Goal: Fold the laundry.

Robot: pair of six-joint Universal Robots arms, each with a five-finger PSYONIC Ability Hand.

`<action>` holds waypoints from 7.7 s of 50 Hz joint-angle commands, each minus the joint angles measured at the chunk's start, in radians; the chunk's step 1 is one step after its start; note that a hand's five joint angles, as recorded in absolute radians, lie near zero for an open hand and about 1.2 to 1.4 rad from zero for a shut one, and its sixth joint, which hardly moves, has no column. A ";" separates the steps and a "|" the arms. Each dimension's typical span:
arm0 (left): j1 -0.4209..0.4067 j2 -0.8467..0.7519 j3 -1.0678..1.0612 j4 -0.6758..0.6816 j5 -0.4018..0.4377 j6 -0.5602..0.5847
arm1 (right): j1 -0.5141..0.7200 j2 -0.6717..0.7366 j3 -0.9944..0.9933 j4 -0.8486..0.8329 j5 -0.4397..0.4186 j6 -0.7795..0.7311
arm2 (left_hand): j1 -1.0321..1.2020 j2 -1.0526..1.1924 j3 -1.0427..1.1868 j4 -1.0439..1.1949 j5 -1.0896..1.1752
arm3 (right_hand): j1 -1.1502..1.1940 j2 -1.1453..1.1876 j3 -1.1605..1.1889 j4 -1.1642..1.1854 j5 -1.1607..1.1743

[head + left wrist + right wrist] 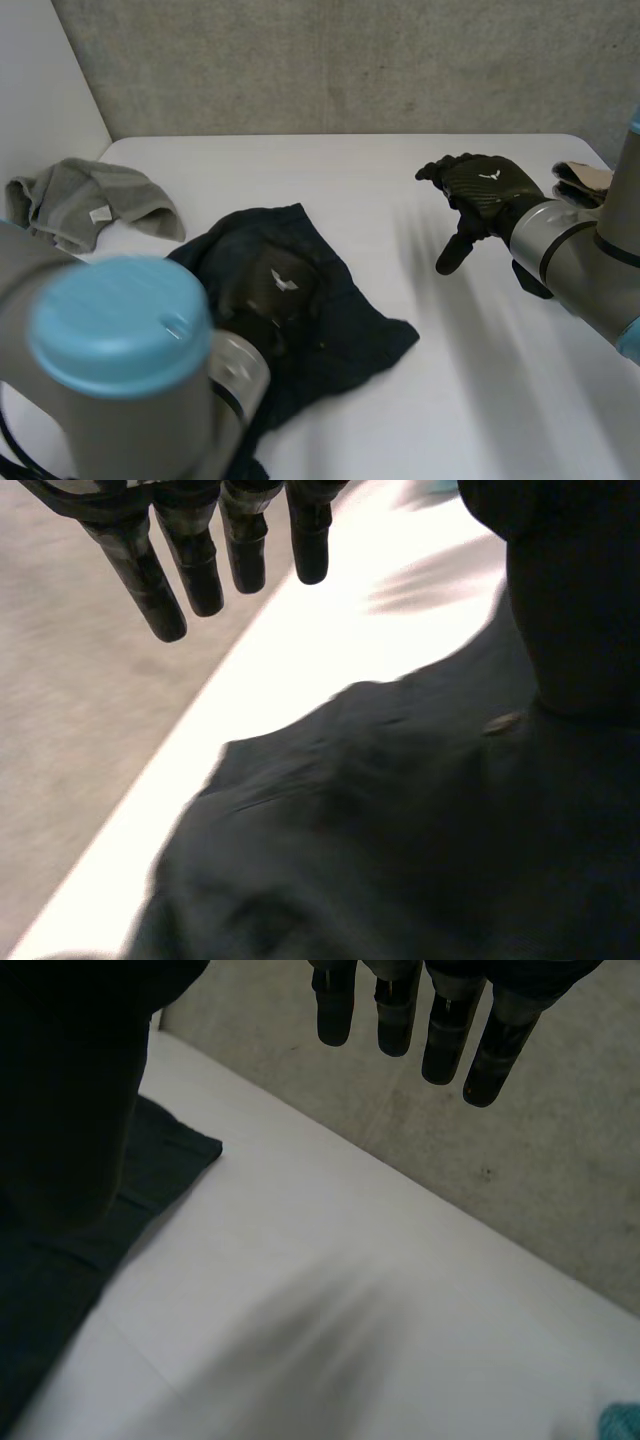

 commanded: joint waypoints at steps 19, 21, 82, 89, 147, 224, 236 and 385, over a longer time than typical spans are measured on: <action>0.295 0.242 -0.237 -0.228 -0.018 -0.488 | 0.206 0.060 0.197 -0.045 -0.053 -0.441 | 0.007 0.002 0.000 0.004 0.010 | 0.037 -0.047 -0.013 -0.047 -0.059; 0.298 0.254 -0.254 -0.239 -0.018 -0.496 | 0.217 0.061 0.224 -0.062 -0.050 -0.441 | 0.007 0.002 0.000 0.004 0.010 | 0.037 -0.047 -0.013 -0.047 -0.059; 0.281 0.593 0.180 -0.443 0.134 -0.470 | 0.113 -0.428 -0.030 0.123 -0.022 -0.524 | 1.163 1.158 1.156 1.160 1.167 | 1.259 1.174 1.208 1.175 1.162; 0.278 0.606 0.330 -0.503 0.133 -0.483 | 0.099 -0.454 -0.217 0.232 -0.031 -0.443 | 1.163 1.158 1.156 1.160 1.167 | 1.259 1.174 1.208 1.175 1.162; 0.333 -0.235 0.381 -0.066 0.211 -0.316 | 0.108 0.328 -0.348 0.109 0.105 -0.348 | 0.092 0.087 0.085 0.089 0.095 | 0.037 -0.047 -0.013 -0.047 -0.059; 0.341 0.171 -0.239 -0.353 0.306 -0.468 | -0.350 -0.034 0.482 0.065 -0.565 -0.948 | 0.459 0.454 0.452 0.456 0.462 | 0.215 0.130 0.164 0.130 0.118; 0.324 0.153 -0.352 -0.185 0.277 -0.465 | -0.343 0.059 0.480 -0.065 -0.565 -0.941 | 0.380 0.375 0.373 0.377 0.383 | 0.488 0.403 0.437 0.403 0.391; 0.066 0.612 -0.316 -0.454 -0.113 -0.020 | -0.122 -0.453 0.344 0.554 -0.111 -0.825 | 1.163 1.158 1.156 1.160 1.167 | 1.259 1.174 1.208 1.175 1.162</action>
